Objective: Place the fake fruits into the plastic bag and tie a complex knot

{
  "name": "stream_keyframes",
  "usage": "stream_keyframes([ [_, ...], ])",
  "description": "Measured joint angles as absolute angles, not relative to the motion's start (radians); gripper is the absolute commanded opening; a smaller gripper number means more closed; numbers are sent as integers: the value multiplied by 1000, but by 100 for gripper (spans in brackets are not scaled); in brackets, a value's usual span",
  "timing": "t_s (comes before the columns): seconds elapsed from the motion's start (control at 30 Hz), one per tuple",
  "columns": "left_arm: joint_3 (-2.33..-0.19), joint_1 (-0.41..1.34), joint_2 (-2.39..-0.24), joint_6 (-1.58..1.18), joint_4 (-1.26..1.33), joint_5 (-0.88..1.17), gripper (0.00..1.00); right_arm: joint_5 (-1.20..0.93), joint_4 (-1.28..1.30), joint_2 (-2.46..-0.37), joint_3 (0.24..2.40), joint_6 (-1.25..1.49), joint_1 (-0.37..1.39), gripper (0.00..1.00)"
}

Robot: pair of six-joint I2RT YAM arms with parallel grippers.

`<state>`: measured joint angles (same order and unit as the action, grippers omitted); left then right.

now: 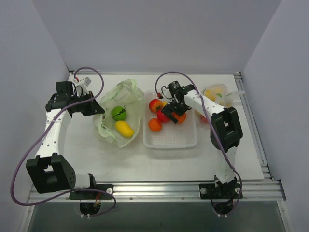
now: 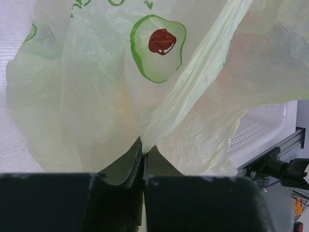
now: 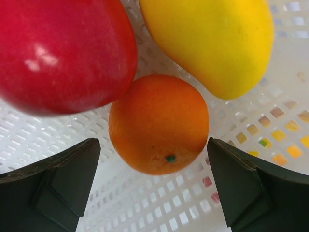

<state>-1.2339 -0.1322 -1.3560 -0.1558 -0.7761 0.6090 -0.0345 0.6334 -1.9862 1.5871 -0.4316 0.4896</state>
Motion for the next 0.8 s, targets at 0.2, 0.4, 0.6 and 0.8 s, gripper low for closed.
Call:
stream_keyframes([
  [0.2,-1234,-132,-1357,-177,-775,612,0,-31,609,-2033,1586,-430,490,90],
  [0.4,-1234,-132,-1362,-202,-774,614,0,-59,583,-1979,1519,-401,490,58],
  [0.6,-1234,-133,-1362,-223,-774,614,0,-186,636,-1724,1446,-352,492,48],
  [0.8,-1230,-133,-1362,-234,-773,622,0,-341,646,-1479,1451,-336,623,52],
])
